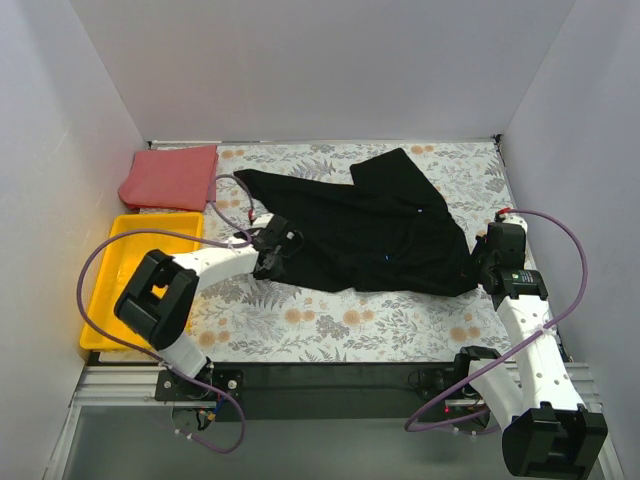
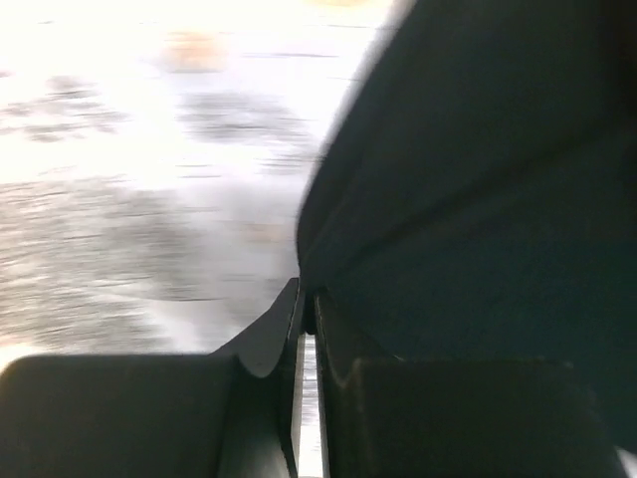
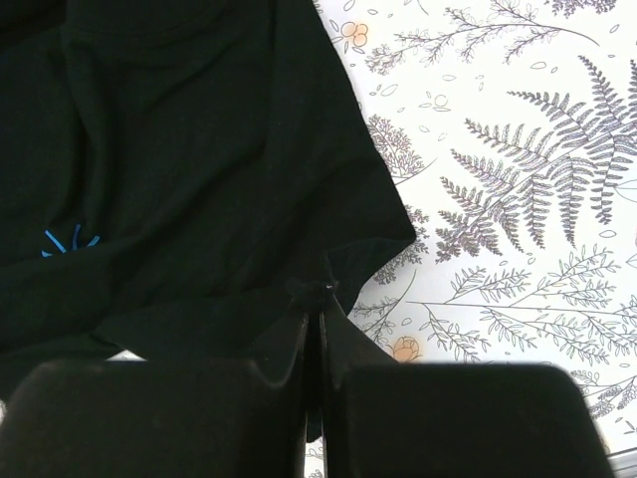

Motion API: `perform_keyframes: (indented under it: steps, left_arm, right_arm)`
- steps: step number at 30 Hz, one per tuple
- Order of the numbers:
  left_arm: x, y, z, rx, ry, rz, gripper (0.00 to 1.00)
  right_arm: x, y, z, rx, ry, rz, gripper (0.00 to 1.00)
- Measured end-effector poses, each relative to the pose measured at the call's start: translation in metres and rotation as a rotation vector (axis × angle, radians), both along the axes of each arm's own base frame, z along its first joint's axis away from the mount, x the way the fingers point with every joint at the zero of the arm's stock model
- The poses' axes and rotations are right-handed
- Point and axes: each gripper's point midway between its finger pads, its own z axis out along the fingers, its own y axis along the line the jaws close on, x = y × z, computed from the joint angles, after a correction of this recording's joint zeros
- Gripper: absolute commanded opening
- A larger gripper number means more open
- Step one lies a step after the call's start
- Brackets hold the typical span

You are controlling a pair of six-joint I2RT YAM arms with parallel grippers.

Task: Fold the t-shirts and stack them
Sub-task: Flatten the tshirt out

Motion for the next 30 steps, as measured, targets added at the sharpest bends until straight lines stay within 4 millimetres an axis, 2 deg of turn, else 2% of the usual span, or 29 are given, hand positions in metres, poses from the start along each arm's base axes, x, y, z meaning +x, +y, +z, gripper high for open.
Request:
perform_keyframes:
  steps: [3, 6, 8, 9, 10, 12, 13, 15, 16, 20, 23, 26, 27, 30]
  left_arm:
    - [-0.007, 0.053, 0.002, 0.014, 0.022, 0.109, 0.00]
    - [-0.009, 0.088, 0.016, 0.005, -0.004, 0.203, 0.00]
    - [-0.006, 0.090, 0.028, -0.013, -0.042, 0.206, 0.00]
    - [-0.005, 0.089, 0.033, -0.020, -0.059, 0.201, 0.00]
    - [-0.004, 0.088, 0.037, -0.028, -0.077, 0.198, 0.00]
    - [-0.002, 0.087, 0.039, -0.038, -0.099, 0.191, 0.00]
    - [-0.002, 0.087, 0.038, -0.041, -0.105, 0.189, 0.00]
    - [-0.004, 0.088, 0.033, -0.040, -0.104, 0.182, 0.00]
    - [-0.005, 0.088, 0.031, -0.037, -0.102, 0.177, 0.00]
    - [-0.004, 0.089, 0.029, -0.029, -0.107, 0.161, 0.00]
    - [-0.001, 0.088, 0.033, -0.035, -0.127, 0.152, 0.00]
    - [0.002, 0.086, 0.042, -0.055, -0.161, 0.147, 0.00]
    - [0.004, 0.085, 0.047, -0.066, -0.181, 0.144, 0.00]
    - [0.005, 0.084, 0.051, -0.073, -0.197, 0.143, 0.00]
  right_arm:
    - [-0.001, -0.002, -0.001, -0.005, 0.002, -0.012, 0.05]
    - [-0.005, -0.005, -0.005, -0.013, 0.012, -0.030, 0.05]
    - [-0.009, -0.007, -0.008, -0.017, 0.028, -0.046, 0.07]
    - [-0.010, -0.007, -0.008, -0.017, 0.032, -0.050, 0.11]
    - [-0.012, -0.007, -0.009, -0.016, 0.039, -0.053, 0.26]
    - [-0.013, -0.006, -0.011, -0.011, 0.049, -0.051, 0.37]
    - [-0.013, -0.005, -0.012, -0.008, 0.054, -0.043, 0.48]
    - [-0.014, -0.003, -0.013, -0.001, 0.065, -0.029, 0.59]
    - [-0.014, -0.001, -0.014, 0.000, 0.071, -0.014, 0.61]
    - [-0.005, 0.011, -0.002, 0.036, 0.045, 0.057, 0.62]
    - [0.012, 0.030, 0.005, 0.111, 0.030, 0.143, 0.60]
    - [0.029, 0.048, -0.005, 0.189, 0.059, 0.211, 0.56]
    - [0.032, 0.053, -0.011, 0.210, 0.079, 0.227, 0.51]
    - [0.040, 0.065, -0.036, 0.269, 0.156, 0.259, 0.51]
